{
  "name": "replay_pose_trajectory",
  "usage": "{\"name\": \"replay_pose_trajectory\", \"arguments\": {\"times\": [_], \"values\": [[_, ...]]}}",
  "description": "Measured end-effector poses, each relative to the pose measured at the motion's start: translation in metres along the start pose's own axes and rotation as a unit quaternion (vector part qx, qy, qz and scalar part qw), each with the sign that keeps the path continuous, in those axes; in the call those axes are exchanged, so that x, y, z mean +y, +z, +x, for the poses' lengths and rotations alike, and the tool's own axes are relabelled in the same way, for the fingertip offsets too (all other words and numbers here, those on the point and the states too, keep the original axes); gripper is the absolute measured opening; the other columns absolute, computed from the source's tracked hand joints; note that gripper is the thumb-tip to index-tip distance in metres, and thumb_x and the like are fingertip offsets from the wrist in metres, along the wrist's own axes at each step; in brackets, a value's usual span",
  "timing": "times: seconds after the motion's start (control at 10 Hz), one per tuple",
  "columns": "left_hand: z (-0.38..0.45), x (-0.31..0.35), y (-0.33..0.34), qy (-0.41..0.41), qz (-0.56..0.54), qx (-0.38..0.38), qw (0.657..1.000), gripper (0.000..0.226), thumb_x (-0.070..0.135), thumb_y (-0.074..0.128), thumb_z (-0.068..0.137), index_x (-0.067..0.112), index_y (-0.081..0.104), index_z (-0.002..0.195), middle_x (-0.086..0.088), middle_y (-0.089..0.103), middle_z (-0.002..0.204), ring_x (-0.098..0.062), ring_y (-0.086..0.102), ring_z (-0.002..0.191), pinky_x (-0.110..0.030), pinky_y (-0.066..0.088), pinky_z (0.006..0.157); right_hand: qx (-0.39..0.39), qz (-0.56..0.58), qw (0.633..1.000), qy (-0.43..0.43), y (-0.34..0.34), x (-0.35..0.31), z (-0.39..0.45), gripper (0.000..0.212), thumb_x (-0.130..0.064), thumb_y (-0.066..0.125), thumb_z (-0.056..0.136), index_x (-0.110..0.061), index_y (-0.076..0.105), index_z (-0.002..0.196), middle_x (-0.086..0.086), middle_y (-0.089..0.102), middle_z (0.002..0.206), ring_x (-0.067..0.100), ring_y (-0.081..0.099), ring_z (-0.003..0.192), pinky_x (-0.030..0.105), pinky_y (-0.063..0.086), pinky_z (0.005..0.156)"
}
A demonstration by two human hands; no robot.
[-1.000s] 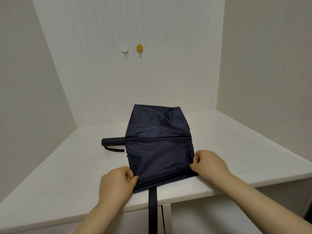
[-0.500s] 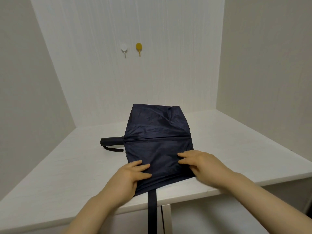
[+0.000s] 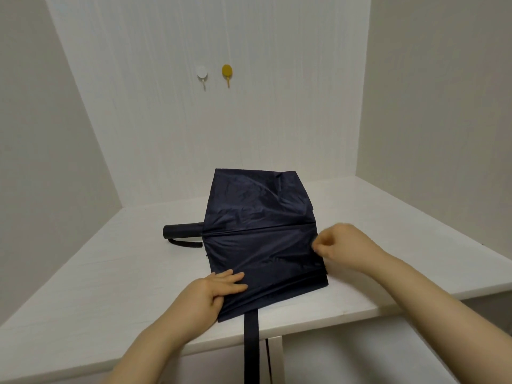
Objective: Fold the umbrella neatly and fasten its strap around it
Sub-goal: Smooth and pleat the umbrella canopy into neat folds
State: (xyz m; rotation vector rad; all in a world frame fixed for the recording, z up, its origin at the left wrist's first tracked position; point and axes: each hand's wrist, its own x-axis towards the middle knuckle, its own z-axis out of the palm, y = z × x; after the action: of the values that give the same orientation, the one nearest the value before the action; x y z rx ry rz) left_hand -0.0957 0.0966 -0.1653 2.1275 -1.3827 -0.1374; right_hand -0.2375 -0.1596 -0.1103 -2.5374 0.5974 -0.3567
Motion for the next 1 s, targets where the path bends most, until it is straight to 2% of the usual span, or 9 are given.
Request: {"name": "replay_pose_trajectory", "arguments": {"times": [0.1,0.2,0.3,0.5,0.6,0.7,0.8,0.9,1.0], "values": [[0.0,-0.003,0.002,0.008,0.013,0.006,1.0,0.101,-0.013,0.036,0.083,0.088,0.031,0.078,0.037,0.037,0.121,0.02,0.017,0.123,0.005,0.004,0.101,0.139,0.081,0.986,0.034,-0.003,-0.016,0.017,0.018,-0.013,0.053,0.082,-0.015,0.071,0.085,0.003,0.072,0.094,0.024,0.066,0.087,0.032,0.051,0.081],[0.0,-0.004,0.002,0.005,0.019,0.008,1.0,0.102,-0.012,0.036,0.083,0.089,0.029,0.078,0.038,0.036,0.121,0.017,0.02,0.125,0.004,0.005,0.102,0.18,0.199,0.962,0.054,-0.005,-0.029,0.035,0.03,-0.006,0.054,0.081,-0.008,0.062,0.11,0.006,0.062,0.112,0.029,0.064,0.091,0.035,0.052,0.08],[0.0,-0.003,0.002,0.007,0.028,0.005,1.0,0.102,-0.012,0.037,0.083,0.09,0.026,0.077,0.037,0.035,0.121,0.013,0.023,0.126,0.004,0.004,0.103,0.112,0.324,0.934,0.1,-0.005,-0.038,0.046,0.04,-0.001,0.056,0.081,-0.003,0.051,0.121,0.01,0.058,0.105,0.021,0.061,0.064,0.027,0.049,0.052],[0.0,0.0,0.0,0.008,0.026,0.003,1.0,0.101,-0.011,0.036,0.084,0.09,0.027,0.076,0.038,0.035,0.121,0.018,0.02,0.124,0.004,0.004,0.102,0.107,0.45,0.878,0.123,-0.001,-0.033,0.04,0.023,0.009,0.054,0.082,-0.006,0.057,0.1,0.004,0.054,0.075,0.013,0.049,0.054,0.013,0.045,0.038],[-0.001,0.0,0.0,0.012,0.025,0.003,1.0,0.1,-0.011,0.036,0.084,0.089,0.029,0.076,0.039,0.035,0.12,0.02,0.016,0.123,0.005,0.005,0.101,0.092,0.46,0.876,0.112,0.004,-0.028,0.031,0.018,0.008,0.056,0.082,-0.007,0.059,0.071,0.005,0.056,0.068,0.013,0.051,0.056,0.013,0.049,0.043],[-0.002,0.0,0.002,0.018,0.039,0.021,0.999,0.087,-0.009,0.037,0.083,0.077,0.048,0.086,0.04,0.037,0.119,0.017,0.022,0.125,0.005,0.008,0.101,0.076,0.436,0.892,0.094,0.009,-0.02,0.024,0.017,0.009,0.057,0.079,-0.004,0.061,0.069,0.005,0.061,0.07,0.016,0.058,0.066,0.019,0.053,0.061],[-0.006,0.006,0.001,0.002,0.051,0.047,0.998,0.055,-0.006,0.042,0.086,0.038,0.065,0.11,0.04,0.039,0.116,0.011,0.033,0.124,0.006,0.014,0.098,0.078,0.362,0.927,0.066,0.013,-0.012,0.016,0.011,0.009,0.058,0.078,0.003,0.066,0.083,0.007,0.062,0.073,0.017,0.058,0.067,0.017,0.047,0.063],[-0.009,0.013,-0.002,-0.039,0.005,0.088,0.995,0.052,-0.005,0.047,0.085,0.041,0.072,0.091,0.04,0.053,0.105,0.014,0.049,0.108,0.004,0.03,0.091,0.064,0.33,0.941,0.032,0.014,-0.006,0.012,0.015,0.011,0.057,0.079,0.002,0.068,0.084,0.005,0.063,0.072,0.0,0.058,0.054,0.004,0.042,0.052],[-0.008,0.018,-0.007,-0.1,-0.106,0.13,0.981,0.067,-0.012,0.044,0.081,0.047,0.069,0.062,0.029,0.067,0.094,0.01,0.059,0.095,-0.005,0.043,0.085,0.057,0.318,0.946,0.019,0.014,-0.004,0.011,0.013,0.009,0.057,0.081,0.003,0.067,0.085,0.009,0.066,0.078,0.006,0.061,0.062,0.005,0.043,0.055]]}}
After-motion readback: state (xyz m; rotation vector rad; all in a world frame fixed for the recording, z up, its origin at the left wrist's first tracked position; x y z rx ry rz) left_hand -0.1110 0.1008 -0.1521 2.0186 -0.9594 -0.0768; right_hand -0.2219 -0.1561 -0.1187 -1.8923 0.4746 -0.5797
